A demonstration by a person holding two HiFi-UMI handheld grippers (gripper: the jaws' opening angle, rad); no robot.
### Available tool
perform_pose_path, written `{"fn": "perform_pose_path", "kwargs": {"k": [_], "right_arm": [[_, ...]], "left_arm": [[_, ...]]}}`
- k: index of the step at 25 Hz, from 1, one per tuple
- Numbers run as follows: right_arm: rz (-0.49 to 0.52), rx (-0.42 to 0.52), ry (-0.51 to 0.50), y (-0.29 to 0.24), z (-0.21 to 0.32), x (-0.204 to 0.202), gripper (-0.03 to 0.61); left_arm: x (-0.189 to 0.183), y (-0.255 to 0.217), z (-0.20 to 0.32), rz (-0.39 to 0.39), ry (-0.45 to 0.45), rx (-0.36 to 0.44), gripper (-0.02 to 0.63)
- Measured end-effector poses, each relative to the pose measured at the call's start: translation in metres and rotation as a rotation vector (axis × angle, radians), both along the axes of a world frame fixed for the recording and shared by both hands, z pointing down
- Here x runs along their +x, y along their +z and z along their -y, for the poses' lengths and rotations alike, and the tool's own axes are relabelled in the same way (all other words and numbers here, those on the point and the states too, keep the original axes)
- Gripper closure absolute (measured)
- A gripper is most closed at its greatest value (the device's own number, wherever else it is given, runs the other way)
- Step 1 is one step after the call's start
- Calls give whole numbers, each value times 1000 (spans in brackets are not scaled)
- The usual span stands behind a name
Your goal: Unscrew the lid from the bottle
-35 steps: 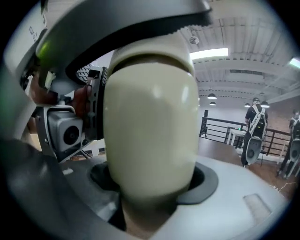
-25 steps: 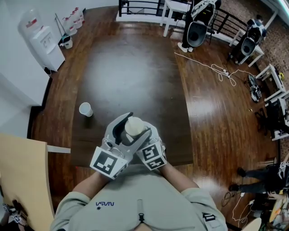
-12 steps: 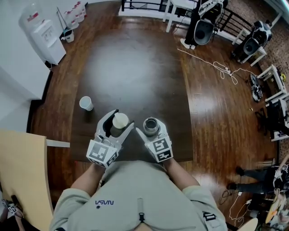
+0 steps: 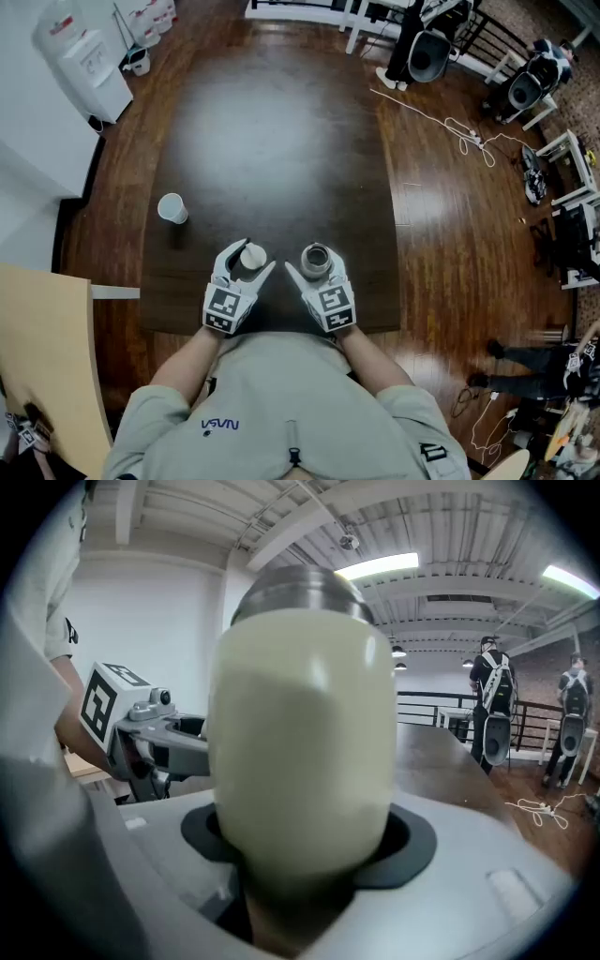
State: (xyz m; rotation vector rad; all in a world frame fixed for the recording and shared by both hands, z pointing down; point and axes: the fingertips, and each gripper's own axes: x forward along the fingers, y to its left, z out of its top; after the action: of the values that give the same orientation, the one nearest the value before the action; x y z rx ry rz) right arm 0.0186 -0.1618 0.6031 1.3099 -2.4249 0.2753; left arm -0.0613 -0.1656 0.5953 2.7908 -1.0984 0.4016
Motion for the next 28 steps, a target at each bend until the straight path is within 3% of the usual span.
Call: {"fn": "perform_pose_path", "kwargs": {"k": [11, 22, 28], "right_arm": [[-10, -78, -9, 36, 8, -4, 279], [-3, -115, -19, 51, 9, -6, 279], [-8, -115, -20, 54, 11, -5, 279]], "left_arm": [[11, 69, 2, 182, 81, -102, 310], [9, 118, -6, 283, 102, -225, 311], [5, 131, -11, 345, 137, -249, 311]]}}
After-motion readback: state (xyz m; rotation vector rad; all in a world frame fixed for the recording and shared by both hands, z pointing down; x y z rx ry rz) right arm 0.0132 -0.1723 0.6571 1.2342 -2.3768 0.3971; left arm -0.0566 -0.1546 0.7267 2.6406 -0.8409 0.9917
